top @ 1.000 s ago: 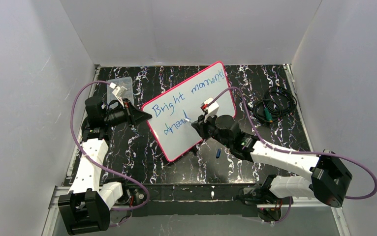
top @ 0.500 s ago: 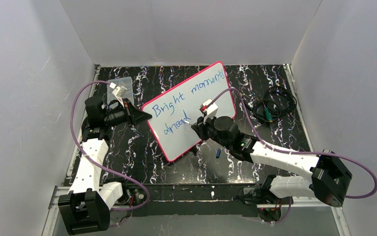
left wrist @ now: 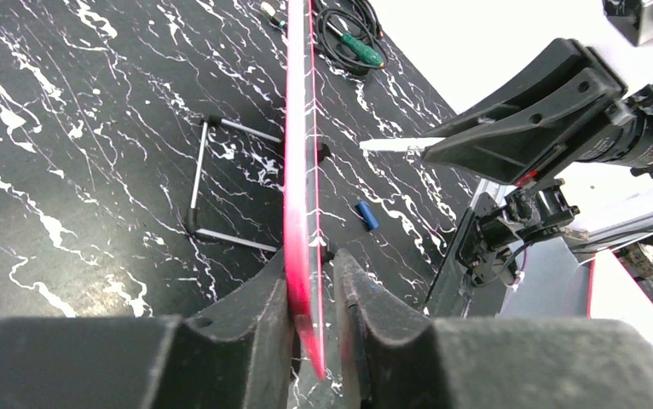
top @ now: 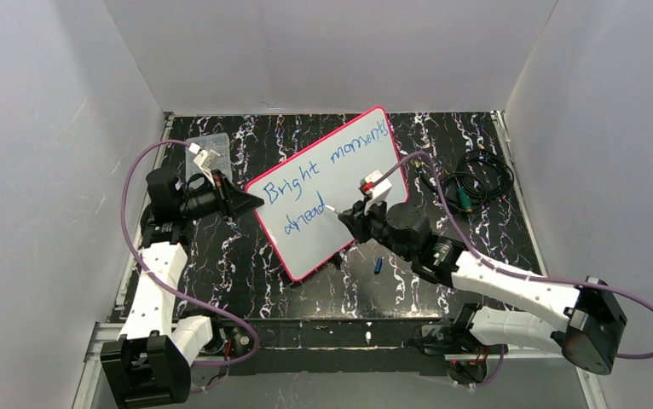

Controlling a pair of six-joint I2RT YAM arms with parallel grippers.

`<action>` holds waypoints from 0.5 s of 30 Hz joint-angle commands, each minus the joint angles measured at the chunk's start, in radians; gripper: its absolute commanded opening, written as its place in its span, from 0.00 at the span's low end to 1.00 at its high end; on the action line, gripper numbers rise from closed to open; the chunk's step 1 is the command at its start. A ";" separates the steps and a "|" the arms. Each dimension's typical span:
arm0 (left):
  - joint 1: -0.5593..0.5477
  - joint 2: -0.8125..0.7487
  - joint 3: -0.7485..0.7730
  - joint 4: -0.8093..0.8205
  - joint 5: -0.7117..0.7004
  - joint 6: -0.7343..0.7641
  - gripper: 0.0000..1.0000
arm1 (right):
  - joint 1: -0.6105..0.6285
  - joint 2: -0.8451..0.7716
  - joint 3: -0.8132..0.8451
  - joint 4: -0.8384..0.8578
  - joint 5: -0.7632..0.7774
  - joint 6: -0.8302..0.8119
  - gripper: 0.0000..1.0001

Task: Write a sentence on the whiteboard

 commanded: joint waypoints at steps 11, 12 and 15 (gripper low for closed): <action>-0.003 -0.125 0.022 -0.158 -0.129 0.121 0.73 | 0.003 -0.180 0.048 -0.173 0.087 -0.062 0.01; -0.003 -0.152 0.019 -0.171 -0.159 0.131 0.78 | 0.003 -0.188 0.053 -0.188 0.096 -0.063 0.01; -0.004 -0.219 0.020 -0.203 -0.251 0.144 0.81 | 0.004 -0.211 0.072 -0.243 0.110 -0.070 0.01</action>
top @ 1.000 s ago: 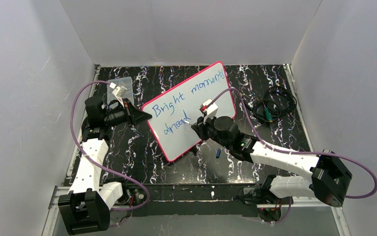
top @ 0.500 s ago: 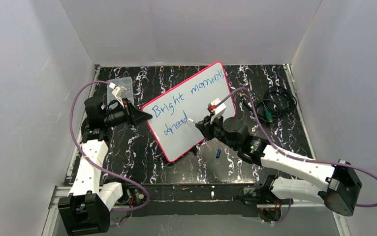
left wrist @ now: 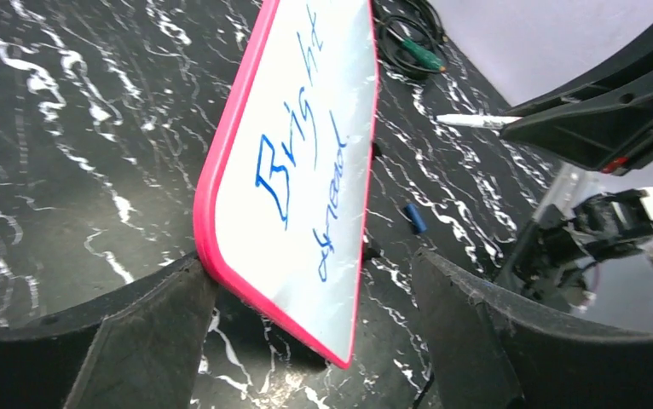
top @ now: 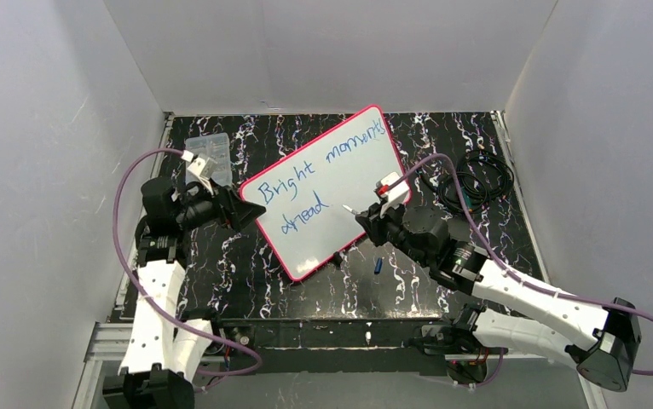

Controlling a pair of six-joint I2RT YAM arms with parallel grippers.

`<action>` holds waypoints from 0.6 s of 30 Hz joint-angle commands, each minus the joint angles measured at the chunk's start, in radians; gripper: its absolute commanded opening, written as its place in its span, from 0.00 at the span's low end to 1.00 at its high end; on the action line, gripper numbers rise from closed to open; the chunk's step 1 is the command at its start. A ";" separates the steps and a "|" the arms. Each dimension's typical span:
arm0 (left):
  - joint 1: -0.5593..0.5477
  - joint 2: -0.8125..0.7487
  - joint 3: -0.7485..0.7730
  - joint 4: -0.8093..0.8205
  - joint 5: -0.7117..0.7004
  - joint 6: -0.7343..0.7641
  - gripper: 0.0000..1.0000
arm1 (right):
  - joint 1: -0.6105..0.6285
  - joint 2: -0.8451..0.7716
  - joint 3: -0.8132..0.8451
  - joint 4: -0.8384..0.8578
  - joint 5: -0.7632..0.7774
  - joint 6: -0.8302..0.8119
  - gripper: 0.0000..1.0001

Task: Write a sentence on the whiteboard

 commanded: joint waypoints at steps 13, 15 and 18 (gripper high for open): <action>-0.041 -0.190 0.253 -0.295 -0.343 0.085 0.82 | 0.003 -0.085 0.155 -0.281 0.046 -0.008 0.01; -0.080 -0.171 0.319 -0.330 -0.354 0.080 0.81 | 0.003 -0.065 0.197 -0.356 -0.016 0.012 0.01; -0.176 -0.139 0.395 -0.345 -0.339 0.063 0.79 | 0.003 -0.012 0.265 -0.501 -0.069 0.057 0.01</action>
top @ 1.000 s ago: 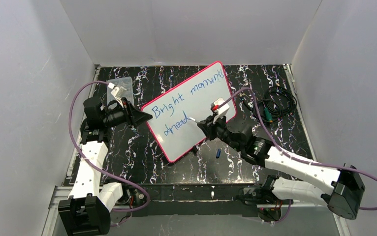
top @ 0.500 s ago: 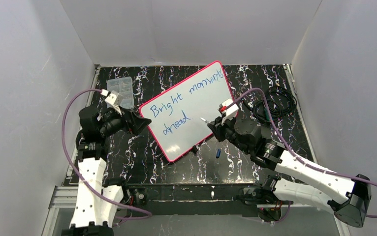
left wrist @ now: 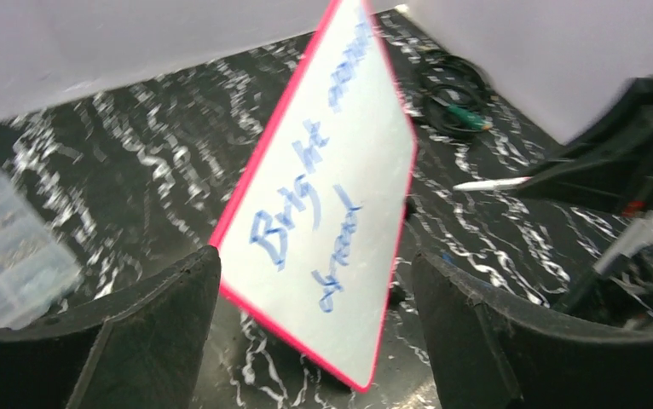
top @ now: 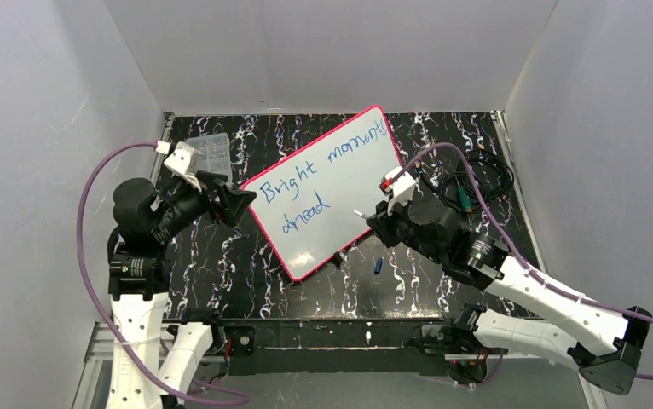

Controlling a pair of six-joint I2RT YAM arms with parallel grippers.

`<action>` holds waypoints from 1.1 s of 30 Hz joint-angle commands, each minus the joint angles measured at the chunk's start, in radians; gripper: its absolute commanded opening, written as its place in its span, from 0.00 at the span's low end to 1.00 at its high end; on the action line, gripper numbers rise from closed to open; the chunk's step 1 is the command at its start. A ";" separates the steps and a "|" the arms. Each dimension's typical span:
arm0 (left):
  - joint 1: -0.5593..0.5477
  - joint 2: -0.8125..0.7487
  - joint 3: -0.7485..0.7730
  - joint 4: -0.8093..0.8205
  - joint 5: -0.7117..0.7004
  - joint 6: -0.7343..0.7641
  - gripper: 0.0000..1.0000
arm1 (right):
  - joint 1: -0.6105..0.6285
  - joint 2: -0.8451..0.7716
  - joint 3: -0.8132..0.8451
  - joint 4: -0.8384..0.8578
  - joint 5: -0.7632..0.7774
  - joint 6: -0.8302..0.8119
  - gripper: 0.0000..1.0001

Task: Write a sentence on the whiteboard
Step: Pass from the right arm to the left

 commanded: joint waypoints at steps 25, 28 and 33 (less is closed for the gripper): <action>-0.850 0.410 -0.017 0.272 0.103 -0.030 0.76 | -0.390 0.229 0.202 -0.505 -1.016 -0.016 0.01; -0.918 0.460 -0.010 0.232 0.105 0.045 0.74 | -0.390 0.234 0.180 -0.501 -1.090 -0.003 0.01; -0.978 0.512 -0.001 0.133 0.076 0.139 0.64 | -0.389 0.237 0.191 -0.523 -1.156 -0.011 0.01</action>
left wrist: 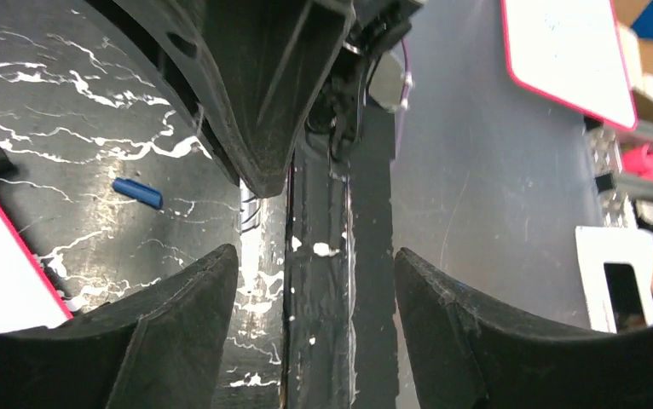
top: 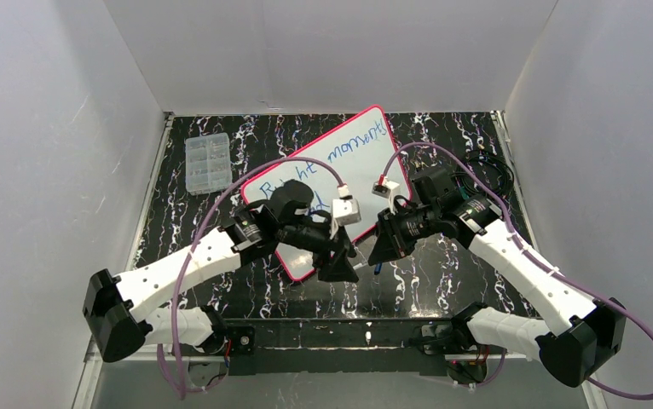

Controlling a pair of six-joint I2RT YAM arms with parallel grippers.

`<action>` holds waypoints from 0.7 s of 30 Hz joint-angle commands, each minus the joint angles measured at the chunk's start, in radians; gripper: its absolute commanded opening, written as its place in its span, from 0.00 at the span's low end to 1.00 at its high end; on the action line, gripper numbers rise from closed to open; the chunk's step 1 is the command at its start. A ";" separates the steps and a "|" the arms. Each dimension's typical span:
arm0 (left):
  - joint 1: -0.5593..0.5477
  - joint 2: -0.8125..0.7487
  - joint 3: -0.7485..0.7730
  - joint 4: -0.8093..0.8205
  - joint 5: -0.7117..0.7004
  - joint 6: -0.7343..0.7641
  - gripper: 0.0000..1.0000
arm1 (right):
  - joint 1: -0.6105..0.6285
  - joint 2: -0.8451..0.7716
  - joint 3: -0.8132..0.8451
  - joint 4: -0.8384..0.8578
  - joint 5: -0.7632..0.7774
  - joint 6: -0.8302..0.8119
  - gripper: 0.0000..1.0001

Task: Write a sentence on the whiteboard
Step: Pass from the right arm to the left

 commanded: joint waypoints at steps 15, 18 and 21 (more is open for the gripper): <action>-0.121 0.112 0.051 -0.102 -0.007 0.139 0.29 | -0.003 -0.002 0.017 0.006 -0.254 -0.014 0.01; -0.133 0.092 0.036 -0.096 -0.032 0.131 0.00 | -0.003 -0.014 0.007 0.038 -0.270 0.012 0.01; -0.136 0.056 -0.020 -0.040 -0.096 0.070 0.00 | -0.003 -0.047 -0.008 0.104 -0.186 0.094 0.15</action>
